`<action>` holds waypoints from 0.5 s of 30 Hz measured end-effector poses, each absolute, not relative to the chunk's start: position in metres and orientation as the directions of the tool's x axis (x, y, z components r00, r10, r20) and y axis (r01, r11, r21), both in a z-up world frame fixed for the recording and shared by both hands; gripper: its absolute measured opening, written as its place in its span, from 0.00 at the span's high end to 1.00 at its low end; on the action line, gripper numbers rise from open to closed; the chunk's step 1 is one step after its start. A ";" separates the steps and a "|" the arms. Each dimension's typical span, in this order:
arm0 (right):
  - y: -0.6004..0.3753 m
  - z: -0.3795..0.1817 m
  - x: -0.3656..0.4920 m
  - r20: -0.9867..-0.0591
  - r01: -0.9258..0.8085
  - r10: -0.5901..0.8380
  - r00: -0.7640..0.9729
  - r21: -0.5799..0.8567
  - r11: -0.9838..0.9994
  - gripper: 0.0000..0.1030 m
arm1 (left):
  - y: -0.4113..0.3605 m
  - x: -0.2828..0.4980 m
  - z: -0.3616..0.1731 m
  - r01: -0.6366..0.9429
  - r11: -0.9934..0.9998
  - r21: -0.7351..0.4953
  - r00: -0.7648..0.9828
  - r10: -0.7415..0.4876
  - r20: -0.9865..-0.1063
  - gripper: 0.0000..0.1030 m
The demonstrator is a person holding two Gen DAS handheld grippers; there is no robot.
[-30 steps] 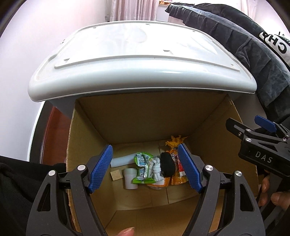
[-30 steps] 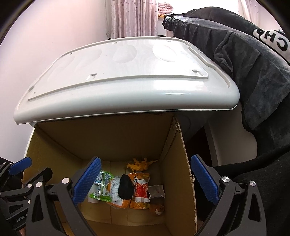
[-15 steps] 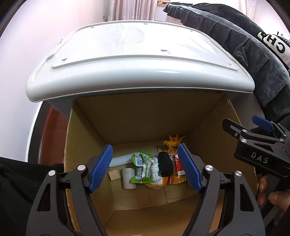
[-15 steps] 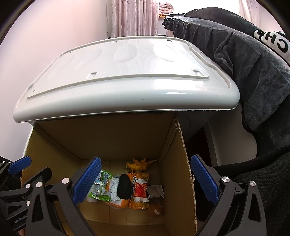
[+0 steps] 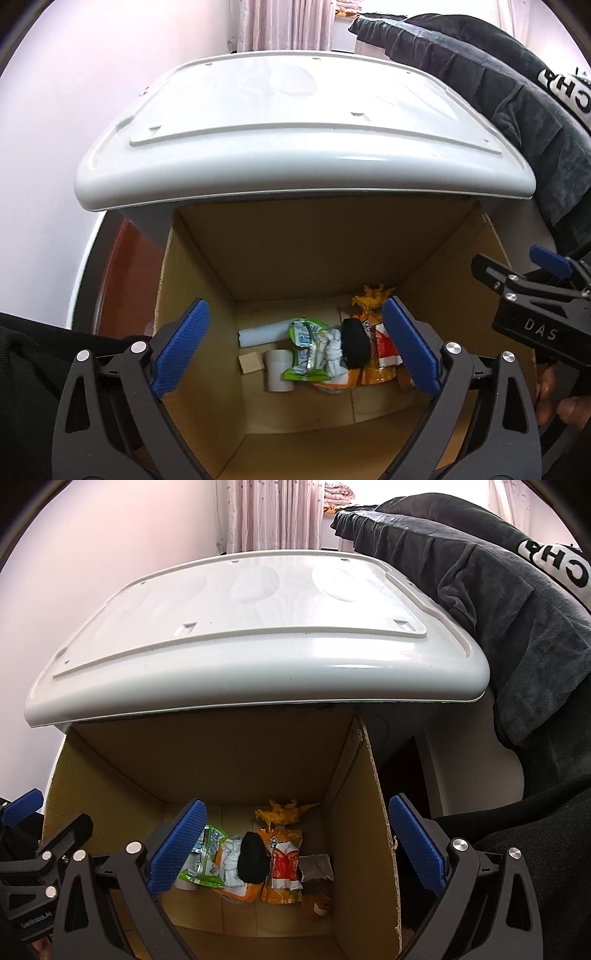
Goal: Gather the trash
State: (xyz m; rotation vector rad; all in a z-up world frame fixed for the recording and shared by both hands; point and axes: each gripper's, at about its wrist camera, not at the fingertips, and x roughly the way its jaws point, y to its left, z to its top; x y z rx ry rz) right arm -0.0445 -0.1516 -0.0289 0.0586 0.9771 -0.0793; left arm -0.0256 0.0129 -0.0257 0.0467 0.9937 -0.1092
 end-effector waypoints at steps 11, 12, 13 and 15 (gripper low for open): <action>-0.151 -0.031 -0.043 -0.833 0.091 -0.039 0.552 0.014 0.996 0.05 | 0.012 -0.023 -0.028 0.149 0.989 -0.018 0.523 -0.094 -0.847 0.11; -0.151 -0.031 -0.043 -0.833 0.091 -0.039 0.552 0.014 0.996 0.05 | 0.012 -0.023 -0.026 0.142 0.990 -0.007 0.528 -0.082 -0.845 0.11; -0.151 -0.030 -0.043 -0.833 0.092 -0.039 0.552 0.014 0.996 0.05 | 0.013 -0.025 -0.022 0.128 0.992 0.020 0.554 -0.055 -0.831 0.11; -0.151 -0.031 -0.043 -0.833 0.095 -0.040 0.551 0.015 0.995 0.05 | 0.016 -0.030 -0.013 0.097 0.993 0.059 0.606 -0.012 -0.796 0.11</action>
